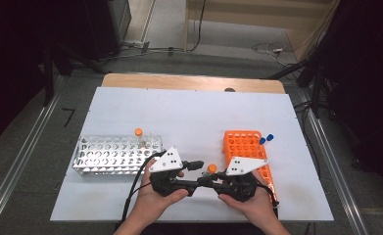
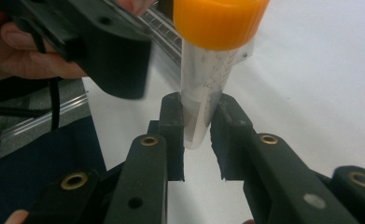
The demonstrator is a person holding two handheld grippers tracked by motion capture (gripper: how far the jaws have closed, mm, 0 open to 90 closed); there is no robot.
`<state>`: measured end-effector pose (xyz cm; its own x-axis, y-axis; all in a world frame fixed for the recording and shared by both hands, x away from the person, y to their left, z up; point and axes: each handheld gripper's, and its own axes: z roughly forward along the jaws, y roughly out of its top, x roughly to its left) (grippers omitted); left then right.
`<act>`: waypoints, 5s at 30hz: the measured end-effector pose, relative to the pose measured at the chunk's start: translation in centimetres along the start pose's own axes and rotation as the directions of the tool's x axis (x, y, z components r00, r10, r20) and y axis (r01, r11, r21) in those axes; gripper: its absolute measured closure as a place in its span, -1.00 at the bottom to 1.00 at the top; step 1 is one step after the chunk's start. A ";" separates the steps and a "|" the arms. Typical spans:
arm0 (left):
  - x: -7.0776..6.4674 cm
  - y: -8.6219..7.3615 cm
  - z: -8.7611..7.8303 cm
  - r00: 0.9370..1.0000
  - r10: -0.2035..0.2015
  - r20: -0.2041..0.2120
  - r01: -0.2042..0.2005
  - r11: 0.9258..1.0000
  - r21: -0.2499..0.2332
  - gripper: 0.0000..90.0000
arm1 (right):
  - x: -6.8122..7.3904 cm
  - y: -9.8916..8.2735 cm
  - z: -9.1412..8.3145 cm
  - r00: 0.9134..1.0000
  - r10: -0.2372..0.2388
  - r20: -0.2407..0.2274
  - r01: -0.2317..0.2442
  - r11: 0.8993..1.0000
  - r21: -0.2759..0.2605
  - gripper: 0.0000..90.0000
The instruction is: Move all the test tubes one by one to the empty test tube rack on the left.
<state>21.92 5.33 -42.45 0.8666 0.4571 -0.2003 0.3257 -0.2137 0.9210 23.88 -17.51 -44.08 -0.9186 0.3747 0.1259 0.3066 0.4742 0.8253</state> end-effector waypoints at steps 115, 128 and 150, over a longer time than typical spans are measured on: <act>11.3 -0.4 -14.1 0.842 -0.140 -0.521 0.015 0.971 -0.237 0.67 | -7.2 -5.6 -9.0 0.966 0.166 0.196 -0.142 0.981 -0.129 -1.00; 12.7 -1.6 -12.8 0.812 -0.166 -0.560 0.038 0.972 -0.232 0.67 | -7.3 -5.8 -9.0 0.965 0.173 0.199 -0.150 0.980 -0.128 -1.00; 12.1 -2.2 -12.4 0.799 -0.140 -0.584 0.024 0.979 -0.202 0.67 | -7.5 -5.9 -9.1 0.963 0.179 0.202 -0.154 0.979 -0.131 -1.00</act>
<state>27.02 22.06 -42.81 0.4261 0.8998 -0.0937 0.2630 -0.0241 0.9645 26.66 -30.39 -44.90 -0.7792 0.6067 0.1573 0.4092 0.3023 0.8609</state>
